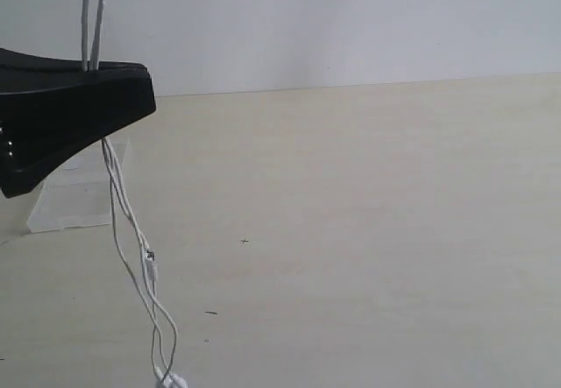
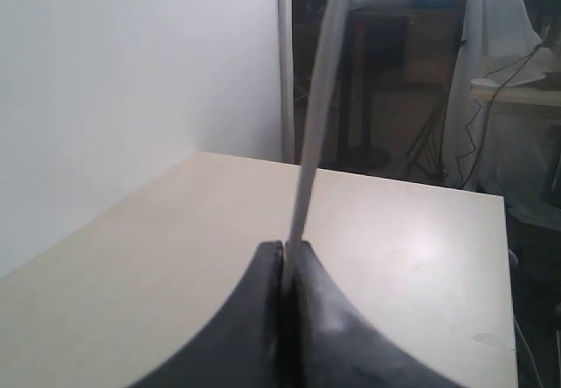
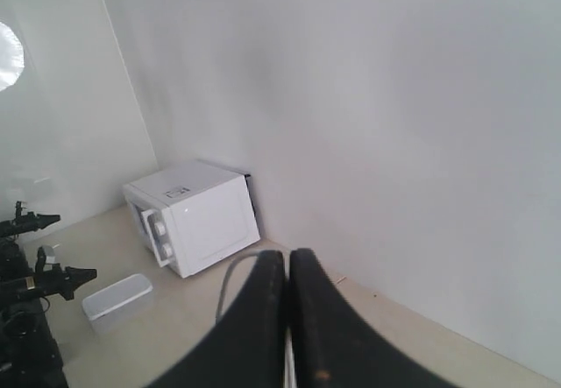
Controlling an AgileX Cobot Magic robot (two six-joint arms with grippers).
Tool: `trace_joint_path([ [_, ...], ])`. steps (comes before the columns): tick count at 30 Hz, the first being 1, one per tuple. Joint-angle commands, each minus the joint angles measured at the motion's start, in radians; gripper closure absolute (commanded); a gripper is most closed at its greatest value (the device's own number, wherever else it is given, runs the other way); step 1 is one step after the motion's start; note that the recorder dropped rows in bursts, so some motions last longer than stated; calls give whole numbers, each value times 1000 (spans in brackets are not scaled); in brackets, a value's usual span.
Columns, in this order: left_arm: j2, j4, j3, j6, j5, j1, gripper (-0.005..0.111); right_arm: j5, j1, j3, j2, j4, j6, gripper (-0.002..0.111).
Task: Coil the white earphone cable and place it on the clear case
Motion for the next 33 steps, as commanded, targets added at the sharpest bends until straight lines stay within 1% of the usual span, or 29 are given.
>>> trace_joint_path([
  [1, -2, 13, -1, -9, 30, -4, 105, -84, -4, -6, 1, 22, -3, 108],
  [8, 41, -17, -1, -5, 22, -4, 85, -129, -4, -6, 59, 240, -151, 108],
  [11, 46, -17, -1, -5, 22, -4, 82, -129, -4, -6, 84, 267, -164, 108],
  [16, 46, -21, -1, 29, 22, -4, 82, -136, -4, -6, 97, 288, -185, 108],
  [23, 48, -65, -1, 46, 24, -4, 82, -151, -4, -6, 97, 309, -205, 108],
  [27, 63, -70, -1, 46, -28, -4, 82, -153, -4, -6, 97, 308, -205, 108],
  [29, 78, -70, -1, 46, -62, -4, 79, -155, -4, -6, 97, 308, -205, 108],
  [33, 113, -70, -1, 46, -117, -4, 66, -159, -4, -6, 97, 311, -205, 108],
])
